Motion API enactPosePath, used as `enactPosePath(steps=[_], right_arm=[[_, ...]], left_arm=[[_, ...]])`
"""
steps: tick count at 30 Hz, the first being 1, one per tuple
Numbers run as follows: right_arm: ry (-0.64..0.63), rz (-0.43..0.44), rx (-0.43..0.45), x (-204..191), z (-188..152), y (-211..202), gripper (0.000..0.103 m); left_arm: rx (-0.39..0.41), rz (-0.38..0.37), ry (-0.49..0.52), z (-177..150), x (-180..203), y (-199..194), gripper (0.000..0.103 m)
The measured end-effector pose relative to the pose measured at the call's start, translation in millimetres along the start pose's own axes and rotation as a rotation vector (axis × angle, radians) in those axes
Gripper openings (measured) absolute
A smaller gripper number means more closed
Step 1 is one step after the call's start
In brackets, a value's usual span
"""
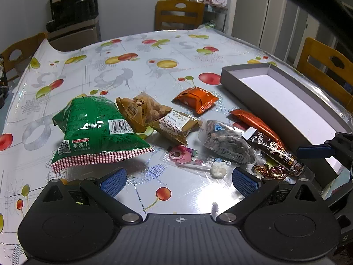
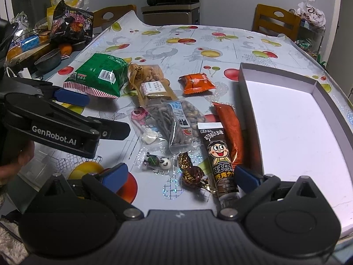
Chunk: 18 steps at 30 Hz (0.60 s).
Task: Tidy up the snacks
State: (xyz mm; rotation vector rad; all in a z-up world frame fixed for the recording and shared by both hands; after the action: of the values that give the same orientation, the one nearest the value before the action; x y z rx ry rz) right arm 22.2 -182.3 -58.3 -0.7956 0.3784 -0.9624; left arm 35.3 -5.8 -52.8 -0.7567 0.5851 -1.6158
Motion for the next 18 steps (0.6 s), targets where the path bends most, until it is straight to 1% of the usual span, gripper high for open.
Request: enactPosePath(steps=[18], right_arm=[[0.0,-0.001,-0.003,-0.7,-0.9,1.4,0.103]], left_arm=[[-0.002,-0.001,-0.002,-2.9,0.3,1.7,0.103]])
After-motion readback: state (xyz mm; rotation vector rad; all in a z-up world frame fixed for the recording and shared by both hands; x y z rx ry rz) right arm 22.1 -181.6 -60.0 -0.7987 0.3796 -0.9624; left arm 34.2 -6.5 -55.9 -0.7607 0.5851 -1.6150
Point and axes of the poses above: each gripper's, at about its wrist camera, not at the fingertips, and y roughly the way its jaws point, x to its right, z to its top, the point moved 6 cm from there along y, roughly the way its jaws point, and after that the axes turned 10 degrees about -z, right-handed, at the moved point
